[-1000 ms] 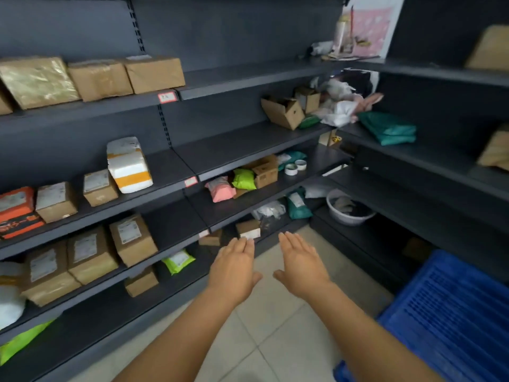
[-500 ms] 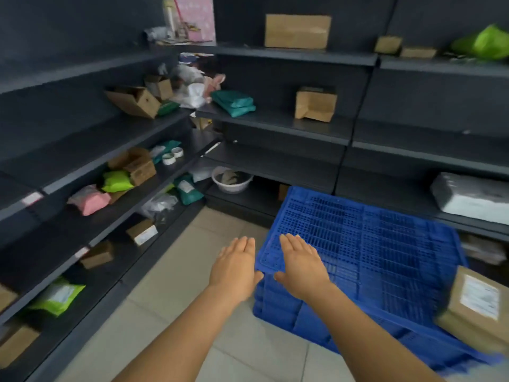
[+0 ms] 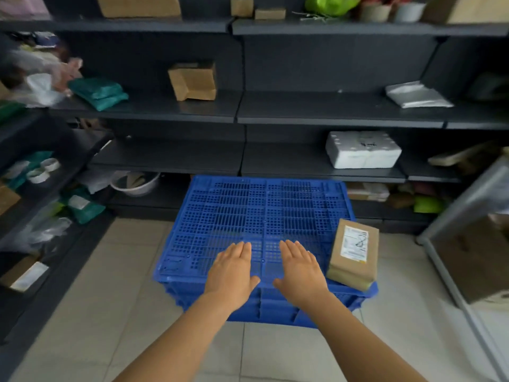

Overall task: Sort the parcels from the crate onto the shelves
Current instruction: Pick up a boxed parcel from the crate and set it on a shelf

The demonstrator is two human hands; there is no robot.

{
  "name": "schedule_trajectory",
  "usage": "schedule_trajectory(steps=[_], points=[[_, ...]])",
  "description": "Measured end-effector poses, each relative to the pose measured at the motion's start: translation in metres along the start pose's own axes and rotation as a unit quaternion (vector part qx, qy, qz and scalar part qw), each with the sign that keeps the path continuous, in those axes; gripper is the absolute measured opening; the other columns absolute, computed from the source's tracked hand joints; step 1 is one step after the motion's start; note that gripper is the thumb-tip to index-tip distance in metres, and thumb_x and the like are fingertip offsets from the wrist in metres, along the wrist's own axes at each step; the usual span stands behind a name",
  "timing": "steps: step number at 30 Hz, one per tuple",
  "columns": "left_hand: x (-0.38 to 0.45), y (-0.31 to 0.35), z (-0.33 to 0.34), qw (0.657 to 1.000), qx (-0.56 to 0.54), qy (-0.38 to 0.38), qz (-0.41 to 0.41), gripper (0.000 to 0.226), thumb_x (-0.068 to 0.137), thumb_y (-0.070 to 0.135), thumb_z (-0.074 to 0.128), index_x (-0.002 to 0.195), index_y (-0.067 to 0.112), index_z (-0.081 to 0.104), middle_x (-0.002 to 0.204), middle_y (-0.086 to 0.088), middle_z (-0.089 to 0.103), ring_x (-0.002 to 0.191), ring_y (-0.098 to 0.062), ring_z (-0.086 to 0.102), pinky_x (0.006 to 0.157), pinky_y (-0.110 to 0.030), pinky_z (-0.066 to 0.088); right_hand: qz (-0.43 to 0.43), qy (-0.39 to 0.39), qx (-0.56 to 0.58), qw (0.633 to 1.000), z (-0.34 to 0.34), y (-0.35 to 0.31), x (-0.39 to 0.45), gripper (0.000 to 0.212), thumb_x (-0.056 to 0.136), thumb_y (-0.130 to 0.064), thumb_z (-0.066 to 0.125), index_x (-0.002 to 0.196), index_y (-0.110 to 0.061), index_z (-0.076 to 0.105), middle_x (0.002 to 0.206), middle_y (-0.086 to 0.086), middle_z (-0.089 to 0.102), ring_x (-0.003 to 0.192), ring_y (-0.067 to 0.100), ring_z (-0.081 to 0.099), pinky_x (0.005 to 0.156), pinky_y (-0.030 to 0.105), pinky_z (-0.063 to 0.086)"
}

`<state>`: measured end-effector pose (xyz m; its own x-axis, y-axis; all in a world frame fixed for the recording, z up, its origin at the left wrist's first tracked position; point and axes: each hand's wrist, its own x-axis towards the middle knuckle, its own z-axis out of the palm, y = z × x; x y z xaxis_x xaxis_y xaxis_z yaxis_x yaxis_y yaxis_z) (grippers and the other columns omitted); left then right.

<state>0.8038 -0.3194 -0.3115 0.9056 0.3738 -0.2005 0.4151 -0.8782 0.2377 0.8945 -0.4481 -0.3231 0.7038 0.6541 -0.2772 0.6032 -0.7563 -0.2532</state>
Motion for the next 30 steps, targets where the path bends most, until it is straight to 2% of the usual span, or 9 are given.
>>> schedule_trajectory(steps=[6, 11, 15, 19, 24, 27, 30], points=[[0.062, 0.084, 0.035, 0.998, -0.013, -0.051, 0.043, 0.077, 0.097, 0.043, 0.050, 0.154, 0.015, 0.007, 0.161, -0.001, 0.013, 0.148, -0.019, 0.010, 0.120, -0.033, 0.013, 0.057, -0.007, 0.016, 0.998, -0.004, 0.103, 0.014, 0.084, 0.096, -0.040, 0.051, 0.154, -0.013, -0.004, 0.162, 0.003, -0.003, 0.149, 0.020, -0.005, 0.121, 0.035, 0.003], [0.110, 0.138, 0.069, 0.993, -0.033, -0.098, 0.059, 0.079, 0.096, 0.041, 0.052, 0.155, 0.018, 0.003, 0.161, -0.002, 0.013, 0.147, -0.019, 0.014, 0.119, -0.033, 0.015, 0.126, 0.003, 0.074, 0.989, 0.006, 0.175, 0.027, 0.085, 0.094, -0.038, 0.054, 0.154, -0.015, -0.001, 0.162, 0.001, 0.001, 0.149, 0.020, -0.003, 0.121, 0.036, 0.006], [0.142, 0.164, 0.102, 0.987, -0.043, -0.144, 0.052, 0.084, 0.094, 0.040, 0.056, 0.154, 0.021, 0.001, 0.161, -0.002, 0.012, 0.147, -0.020, 0.016, 0.119, -0.035, 0.019, 0.176, 0.003, 0.117, 0.977, 0.020, 0.220, 0.039, 0.087, 0.088, -0.034, 0.059, 0.153, -0.016, 0.004, 0.160, 0.002, 0.008, 0.148, 0.021, 0.005, 0.120, 0.035, 0.013], [0.173, 0.185, 0.131, 0.980, -0.046, -0.187, 0.049, 0.086, 0.094, 0.036, 0.058, 0.155, 0.019, 0.000, 0.161, -0.002, 0.013, 0.145, -0.022, 0.020, 0.117, -0.035, 0.021, 0.213, 0.017, 0.167, 0.963, 0.036, 0.256, 0.050, 0.088, 0.083, -0.028, 0.065, 0.149, -0.019, 0.008, 0.150, -0.001, 0.020, 0.139, 0.020, 0.021, 0.113, 0.033, 0.028], [0.203, 0.199, 0.167, 0.974, -0.073, -0.213, 0.037, 0.089, 0.090, 0.032, 0.064, 0.154, 0.022, 0.003, 0.156, -0.001, 0.022, 0.140, -0.022, 0.031, 0.110, -0.039, 0.035, 0.257, 0.011, 0.242, 0.935, 0.064, 0.283, 0.068, 0.105, 0.077, -0.028, 0.071, 0.150, -0.024, -0.004, 0.147, 0.001, 0.023, 0.134, 0.024, 0.029, 0.110, 0.036, 0.033], [0.218, 0.201, 0.183, 0.970, -0.107, -0.218, 0.014, 0.098, 0.088, 0.029, 0.067, 0.154, 0.022, -0.004, 0.156, -0.002, 0.023, 0.140, -0.021, 0.031, 0.109, -0.041, 0.037, 0.275, 0.015, 0.289, 0.917, 0.078, 0.292, 0.080, 0.110, 0.073, -0.023, 0.074, 0.150, -0.028, -0.005, 0.143, 0.001, 0.029, 0.130, 0.026, 0.035, 0.102, 0.038, 0.041], [0.229, 0.199, 0.197, 0.962, -0.148, -0.228, -0.004, 0.105, 0.085, 0.027, 0.070, 0.153, 0.022, -0.010, 0.156, 0.000, 0.024, 0.139, -0.021, 0.033, 0.110, -0.043, 0.036, 0.281, 0.029, 0.337, 0.898, 0.093, 0.296, 0.089, 0.105, 0.070, -0.018, 0.074, 0.147, -0.031, 0.004, 0.134, -0.001, 0.034, 0.118, 0.025, 0.047, 0.089, 0.042, 0.050]])
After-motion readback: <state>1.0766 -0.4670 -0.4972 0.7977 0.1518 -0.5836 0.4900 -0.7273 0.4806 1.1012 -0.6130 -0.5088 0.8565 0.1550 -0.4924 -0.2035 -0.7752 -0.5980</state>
